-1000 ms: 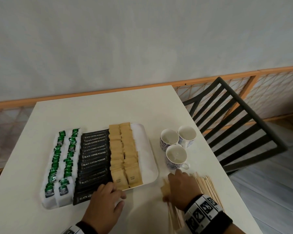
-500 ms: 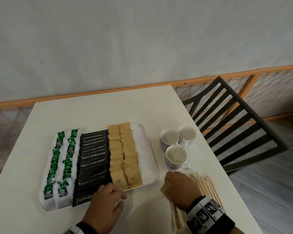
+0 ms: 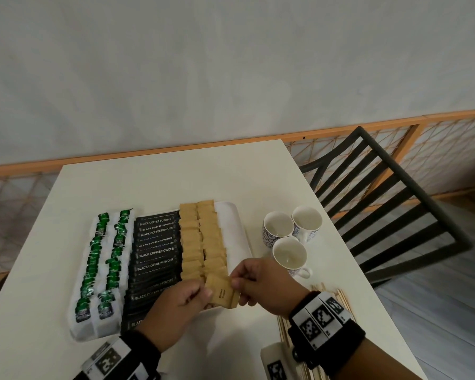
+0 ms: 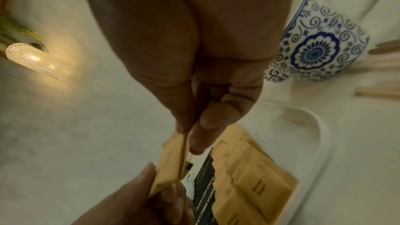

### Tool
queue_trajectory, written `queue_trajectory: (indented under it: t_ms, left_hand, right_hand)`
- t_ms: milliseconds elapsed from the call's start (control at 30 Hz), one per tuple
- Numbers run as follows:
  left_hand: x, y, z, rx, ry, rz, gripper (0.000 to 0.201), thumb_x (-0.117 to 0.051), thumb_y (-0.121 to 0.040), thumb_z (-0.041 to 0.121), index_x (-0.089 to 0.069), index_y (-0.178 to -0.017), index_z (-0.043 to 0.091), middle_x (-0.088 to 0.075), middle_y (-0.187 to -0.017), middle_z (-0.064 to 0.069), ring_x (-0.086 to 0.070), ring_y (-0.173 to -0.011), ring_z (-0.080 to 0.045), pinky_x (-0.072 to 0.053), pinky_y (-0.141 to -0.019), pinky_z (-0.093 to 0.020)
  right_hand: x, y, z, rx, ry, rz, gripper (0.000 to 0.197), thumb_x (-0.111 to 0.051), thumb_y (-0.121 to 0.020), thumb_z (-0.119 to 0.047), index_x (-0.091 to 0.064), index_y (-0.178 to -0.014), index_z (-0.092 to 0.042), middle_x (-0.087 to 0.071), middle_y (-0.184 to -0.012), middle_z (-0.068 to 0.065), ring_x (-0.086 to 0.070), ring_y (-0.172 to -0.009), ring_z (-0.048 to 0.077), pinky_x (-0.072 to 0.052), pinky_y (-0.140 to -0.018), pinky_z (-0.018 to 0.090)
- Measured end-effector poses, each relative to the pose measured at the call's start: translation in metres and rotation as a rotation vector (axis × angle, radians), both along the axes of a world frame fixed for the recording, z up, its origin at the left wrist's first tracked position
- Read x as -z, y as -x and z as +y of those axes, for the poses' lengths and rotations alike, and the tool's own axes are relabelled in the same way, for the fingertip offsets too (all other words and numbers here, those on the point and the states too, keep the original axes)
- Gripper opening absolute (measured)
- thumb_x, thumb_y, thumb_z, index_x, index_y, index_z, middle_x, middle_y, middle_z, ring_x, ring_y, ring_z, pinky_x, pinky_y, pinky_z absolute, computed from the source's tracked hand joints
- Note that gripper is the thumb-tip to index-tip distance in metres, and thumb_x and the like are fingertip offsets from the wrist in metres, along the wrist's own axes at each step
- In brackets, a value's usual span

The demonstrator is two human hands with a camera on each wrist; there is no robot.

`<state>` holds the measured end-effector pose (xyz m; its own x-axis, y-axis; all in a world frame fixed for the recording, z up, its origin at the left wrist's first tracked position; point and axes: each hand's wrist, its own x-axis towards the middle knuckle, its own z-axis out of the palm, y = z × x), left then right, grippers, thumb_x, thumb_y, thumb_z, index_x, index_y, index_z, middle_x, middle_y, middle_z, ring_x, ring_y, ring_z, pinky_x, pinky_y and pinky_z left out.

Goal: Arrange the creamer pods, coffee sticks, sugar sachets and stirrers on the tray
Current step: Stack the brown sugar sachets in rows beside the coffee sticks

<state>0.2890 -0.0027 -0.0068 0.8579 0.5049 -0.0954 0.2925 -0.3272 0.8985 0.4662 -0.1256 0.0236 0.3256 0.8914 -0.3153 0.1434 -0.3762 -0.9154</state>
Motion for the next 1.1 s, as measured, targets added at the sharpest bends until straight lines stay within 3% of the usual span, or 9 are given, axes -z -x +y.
queue_trajectory:
  t_ms: [100, 267, 400, 500, 567, 667, 733, 833, 1100]
  left_hand:
    - [0.0, 0.001, 0.001, -0.017, -0.042, 0.02, 0.032, -0.056, -0.094, 0.025, -0.053, -0.062, 0.028, -0.049, -0.057, 0.017, -0.044, -0.057, 0.001, -0.033, -0.056, -0.016]
    - [0.003, 0.001, 0.004, -0.102, 0.025, 0.101, 0.038, -0.05, -0.097, 0.024, -0.053, -0.059, 0.03, -0.053, -0.058, 0.013, -0.047, -0.057, -0.001, -0.035, -0.057, -0.018]
    - [0.002, -0.001, 0.004, 0.0, -0.255, 0.149, 0.04, -0.043, -0.098, 0.036, -0.042, -0.059, 0.028, -0.051, -0.059, 0.015, -0.048, -0.061, -0.004, -0.031, -0.055, -0.017]
    - [0.005, 0.0, 0.008, 0.104, -0.752, 0.193, 0.026, -0.035, -0.089, 0.04, -0.034, -0.063, 0.034, -0.031, -0.058, 0.021, -0.035, -0.057, -0.005, -0.019, -0.052, -0.015]
    - [0.007, -0.001, 0.01, 0.123, -0.91, 0.226, 0.023, -0.037, -0.087, 0.037, -0.04, -0.064, 0.034, -0.038, -0.063, 0.021, -0.038, -0.06, -0.005, -0.02, -0.053, -0.016]
    - [0.009, -0.007, 0.012, 0.1, -0.985, 0.193, 0.024, -0.039, -0.087, 0.038, -0.047, -0.065, 0.032, -0.048, -0.066, 0.018, -0.045, -0.064, -0.007, -0.032, -0.057, -0.022]
    - [0.007, -0.012, 0.011, 0.059, -0.985, 0.187, 0.023, -0.04, -0.086, 0.039, -0.051, -0.066, 0.032, -0.05, -0.067, 0.018, -0.047, -0.065, -0.008, -0.035, -0.057, -0.023]
    - [0.006, -0.016, 0.011, -0.014, -0.916, 0.205, 0.017, -0.039, -0.084, 0.039, -0.054, -0.078, 0.036, -0.053, -0.074, 0.02, -0.049, -0.067, -0.008, -0.036, -0.059, -0.024]
    - [0.029, 0.001, 0.013, -0.02, -0.986, 0.303, 0.016, -0.053, -0.072, 0.027, -0.051, -0.084, 0.038, -0.05, -0.078, 0.014, -0.048, -0.065, -0.013, -0.028, -0.056, -0.024]
  right_hand:
    - [0.002, 0.0, 0.003, -0.02, 0.007, -0.007, 0.007, -0.057, -0.092, -0.006, -0.062, -0.096, -0.009, -0.066, -0.067, 0.003, -0.063, -0.057, 0.012, -0.052, -0.058, 0.026]
    - [0.008, 0.001, 0.005, -0.171, -0.056, -0.164, 0.061, -0.041, -0.08, 0.011, -0.057, -0.104, -0.043, -0.062, -0.101, -0.007, -0.065, -0.074, 0.011, -0.052, -0.07, 0.023]
    - [0.011, 0.009, 0.008, -0.203, -0.065, -0.255, 0.049, -0.044, -0.087, 0.009, -0.065, -0.117, -0.025, -0.06, -0.102, -0.009, -0.059, -0.067, -0.007, -0.044, -0.068, 0.006]
    - [0.019, 0.009, 0.011, -0.158, -0.025, -0.241, 0.036, -0.045, -0.088, -0.01, -0.065, -0.113, -0.027, -0.063, -0.088, -0.004, -0.055, -0.065, -0.004, -0.049, -0.071, 0.019]
    - [0.025, 0.007, 0.013, -0.156, -0.006, -0.185, 0.031, -0.052, -0.084, -0.019, -0.058, -0.111, -0.031, -0.067, -0.084, 0.004, -0.055, -0.069, 0.003, -0.05, -0.073, 0.027]
    - [0.032, 0.004, 0.015, -0.208, 0.06, -0.214, 0.044, -0.076, -0.075, -0.029, -0.051, -0.111, -0.027, -0.064, -0.078, 0.003, -0.055, -0.067, 0.008, -0.047, -0.066, 0.021]
    - [0.037, 0.007, 0.02, -0.249, 0.087, -0.38, 0.033, -0.08, -0.071, -0.034, -0.06, -0.092, -0.018, -0.059, -0.073, -0.001, -0.054, -0.069, 0.015, -0.047, -0.066, 0.026]
    - [0.046, 0.006, 0.027, -0.186, 0.142, -0.497, 0.034, -0.072, -0.079, -0.034, -0.045, -0.063, -0.021, -0.042, -0.06, -0.008, -0.044, -0.067, 0.017, -0.032, -0.055, 0.021]
    - [0.07, 0.016, 0.033, -0.203, 0.191, -0.653, 0.028, -0.055, -0.09, -0.031, -0.046, -0.067, -0.018, -0.05, -0.078, 0.011, -0.053, -0.083, 0.031, -0.03, -0.065, 0.029]
